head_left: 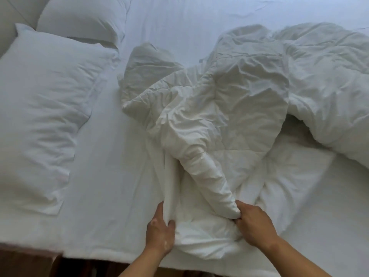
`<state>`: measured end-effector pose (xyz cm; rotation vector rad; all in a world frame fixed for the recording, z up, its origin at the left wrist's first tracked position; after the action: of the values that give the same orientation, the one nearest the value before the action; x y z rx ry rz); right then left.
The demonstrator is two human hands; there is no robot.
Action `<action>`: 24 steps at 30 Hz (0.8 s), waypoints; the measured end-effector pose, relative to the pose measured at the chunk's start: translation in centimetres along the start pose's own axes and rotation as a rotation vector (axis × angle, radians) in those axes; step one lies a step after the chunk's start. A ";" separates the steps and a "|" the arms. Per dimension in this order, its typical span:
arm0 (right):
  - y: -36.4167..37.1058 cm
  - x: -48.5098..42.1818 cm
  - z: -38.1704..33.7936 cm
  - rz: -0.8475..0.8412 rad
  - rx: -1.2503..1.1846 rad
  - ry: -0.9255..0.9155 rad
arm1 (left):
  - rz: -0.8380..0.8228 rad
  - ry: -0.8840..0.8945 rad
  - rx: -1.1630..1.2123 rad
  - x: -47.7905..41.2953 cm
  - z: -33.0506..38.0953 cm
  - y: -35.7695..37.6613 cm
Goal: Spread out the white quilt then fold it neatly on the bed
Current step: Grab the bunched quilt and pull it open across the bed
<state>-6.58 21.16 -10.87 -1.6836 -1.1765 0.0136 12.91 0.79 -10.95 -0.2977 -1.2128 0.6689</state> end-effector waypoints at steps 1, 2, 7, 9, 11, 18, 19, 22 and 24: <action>1.1 1.0 0.3 0.013 0.022 0.012 | -0.010 -0.016 -0.020 1.0 -1.8 0.9; 1.8 2.1 0.5 0.024 0.025 0.031 | -0.025 -0.026 -0.040 1.9 -3.3 1.7; 1.0 5.9 -0.9 0.262 0.196 0.030 | -0.124 -0.096 -0.053 3.2 -4.6 2.5; 0.5 7.1 -4.7 0.462 0.096 -0.129 | -0.045 -0.091 0.041 1.4 -2.6 0.4; 1.3 7.3 -9.3 0.446 -0.081 -0.297 | 0.038 -0.010 0.090 -1.0 0.3 -1.6; 5.1 -0.1 -13.5 0.260 -0.382 -0.155 | 0.080 0.120 -0.131 -5.0 4.8 -1.3; 4.9 -1.2 -14.0 0.274 -0.408 -0.129 | 0.086 0.131 -0.086 -4.9 3.7 -1.7; 6.1 -4.0 -16.3 0.207 -0.451 -0.061 | 0.033 0.140 0.017 -3.8 -2.0 -3.9; 7.4 -5.5 -18.8 0.151 -0.530 -0.034 | -0.028 0.089 0.027 -2.7 -6.7 -5.8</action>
<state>5.28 3.96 -10.24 -2.2416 -1.1362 -0.1920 20.41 -4.47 -12.11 -0.2850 -1.1198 0.6412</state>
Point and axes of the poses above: each hand's wrist, its own x-axis away from the middle knuckle, its own y-axis out of the palm, z = x × y, the point moved 6 cm from there along -x, towards the middle knuckle, and after that the axes turned 15 degrees about -y, right-handed, at the moved point
